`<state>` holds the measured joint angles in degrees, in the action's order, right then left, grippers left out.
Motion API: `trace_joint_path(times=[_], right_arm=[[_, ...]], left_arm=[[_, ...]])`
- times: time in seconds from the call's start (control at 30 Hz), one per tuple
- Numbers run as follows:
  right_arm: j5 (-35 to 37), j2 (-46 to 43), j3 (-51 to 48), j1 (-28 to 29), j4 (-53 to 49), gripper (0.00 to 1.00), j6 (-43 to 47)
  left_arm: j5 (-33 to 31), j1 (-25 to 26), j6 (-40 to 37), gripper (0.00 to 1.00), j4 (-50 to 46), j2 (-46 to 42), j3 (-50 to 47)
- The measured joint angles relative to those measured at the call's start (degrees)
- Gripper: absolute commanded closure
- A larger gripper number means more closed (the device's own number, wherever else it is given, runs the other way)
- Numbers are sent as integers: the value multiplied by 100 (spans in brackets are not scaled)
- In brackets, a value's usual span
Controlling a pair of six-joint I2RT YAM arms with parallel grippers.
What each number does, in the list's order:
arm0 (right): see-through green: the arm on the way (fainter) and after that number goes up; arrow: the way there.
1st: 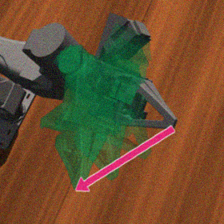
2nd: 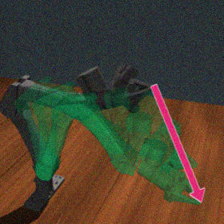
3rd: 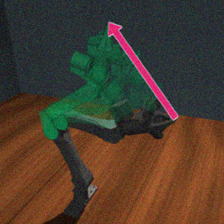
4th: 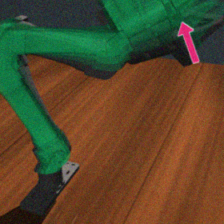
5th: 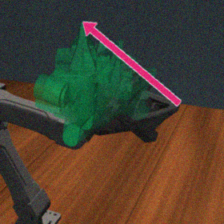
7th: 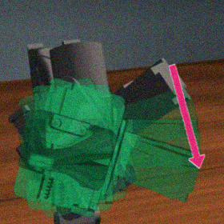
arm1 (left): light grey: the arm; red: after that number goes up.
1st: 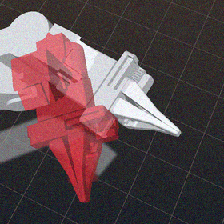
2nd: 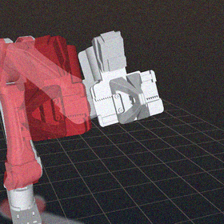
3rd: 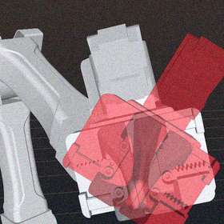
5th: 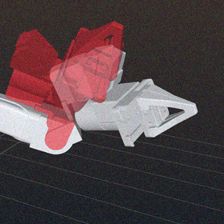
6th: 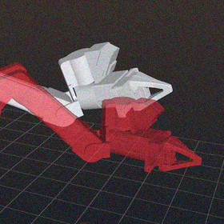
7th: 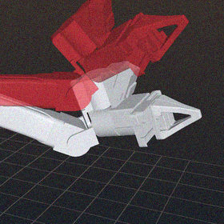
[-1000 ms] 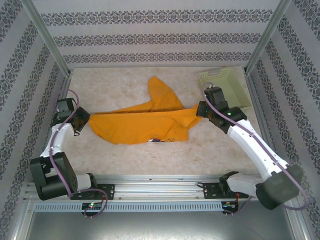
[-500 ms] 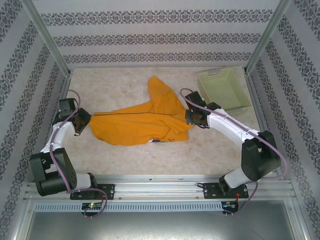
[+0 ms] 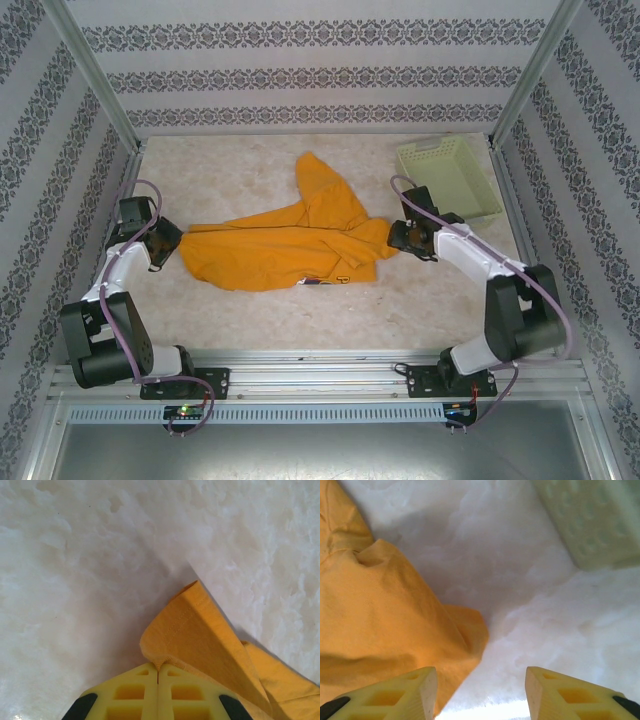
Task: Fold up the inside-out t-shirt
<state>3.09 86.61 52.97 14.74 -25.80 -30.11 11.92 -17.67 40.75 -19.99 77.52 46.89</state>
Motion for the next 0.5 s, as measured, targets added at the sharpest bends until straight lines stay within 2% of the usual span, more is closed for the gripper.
trace_joint_path(times=[0.17,0.3,0.5], right_arm=[[-251,822,129,-2,269,48,55],[-94,1434,463,-2,289,48,107],[-24,1779,975,7,-247,46,188]], left_arm=[[2,0,0,100,0,31,0],[2,0,0,100,0,66,0],[4,0,0,100,2,66,0]])
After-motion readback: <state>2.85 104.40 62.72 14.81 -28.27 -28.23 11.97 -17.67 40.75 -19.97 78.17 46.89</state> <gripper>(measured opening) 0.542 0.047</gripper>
